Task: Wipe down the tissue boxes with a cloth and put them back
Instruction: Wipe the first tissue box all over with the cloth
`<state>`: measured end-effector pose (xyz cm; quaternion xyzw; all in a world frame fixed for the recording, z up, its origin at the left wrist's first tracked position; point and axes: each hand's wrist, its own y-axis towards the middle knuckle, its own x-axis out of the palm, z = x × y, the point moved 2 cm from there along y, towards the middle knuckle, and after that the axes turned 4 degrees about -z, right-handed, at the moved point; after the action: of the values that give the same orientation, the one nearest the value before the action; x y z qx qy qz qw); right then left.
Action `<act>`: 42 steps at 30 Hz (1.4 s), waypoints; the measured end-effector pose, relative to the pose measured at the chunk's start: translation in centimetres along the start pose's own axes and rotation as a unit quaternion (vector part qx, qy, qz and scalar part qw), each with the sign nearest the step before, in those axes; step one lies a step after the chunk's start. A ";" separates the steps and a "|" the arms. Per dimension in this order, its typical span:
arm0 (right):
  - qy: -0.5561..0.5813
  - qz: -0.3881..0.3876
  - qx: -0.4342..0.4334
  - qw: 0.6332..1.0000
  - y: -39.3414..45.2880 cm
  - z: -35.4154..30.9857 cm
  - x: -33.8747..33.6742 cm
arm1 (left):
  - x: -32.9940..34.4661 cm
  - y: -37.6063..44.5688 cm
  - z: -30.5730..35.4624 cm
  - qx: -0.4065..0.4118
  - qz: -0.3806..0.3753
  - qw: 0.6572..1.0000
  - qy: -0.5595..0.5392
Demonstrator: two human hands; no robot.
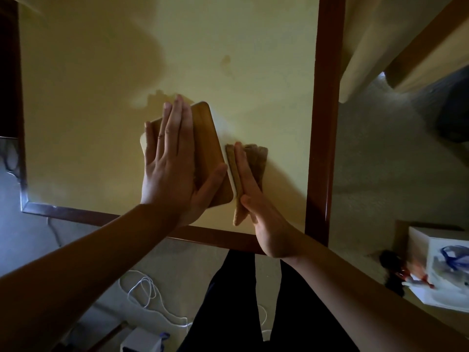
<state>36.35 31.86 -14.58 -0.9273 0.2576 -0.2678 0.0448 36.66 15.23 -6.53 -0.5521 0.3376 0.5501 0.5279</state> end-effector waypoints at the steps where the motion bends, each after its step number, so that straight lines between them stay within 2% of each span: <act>1: 0.000 0.000 0.000 1.000 0.4 -0.2 -0.1 | 0.0 0.0 0.0 0.001 0.002 1.000 0.000; 5: 0.013 0.012 0.016 1.000 4.1 -2.3 -1.1 | 0.0 -0.1 -0.2 0.004 0.003 1.000 0.000; 12: -0.076 -0.037 -0.034 0.996 13.0 -3.9 -3.4 | 0.0 -0.1 -0.2 0.006 0.005 1.000 -0.003; 14: -0.062 -0.028 -0.043 0.997 11.6 -3.7 -3.2 | 0.1 -0.1 -0.2 0.006 0.005 1.000 -0.003; 22: 0.041 -0.016 0.051 0.998 -1.6 -1.1 0.3 | 0.0 0.0 0.0 -0.002 0.001 1.000 0.013; 26: 0.050 -0.021 0.057 0.997 -3.1 -0.4 0.3 | 0.1 -0.1 0.0 -0.002 0.004 1.000 0.013; 32: 0.026 -0.016 0.033 0.999 2.6 -1.8 -1.4 | 0.0 0.0 -0.1 0.002 0.006 1.000 0.005; 37: -0.064 -0.014 -0.019 0.998 11.2 -3.6 -3.1 | 0.0 0.0 0.0 0.002 0.005 1.000 0.004; 42: -0.090 -0.017 -0.025 0.995 11.0 -4.7 -3.0 | -0.1 -0.2 0.1 -0.001 0.008 1.000 0.005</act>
<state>26.74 24.14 -14.45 -0.9528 0.2436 -0.1769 0.0399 36.79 15.31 -6.41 -0.5531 0.3439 0.5517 0.5210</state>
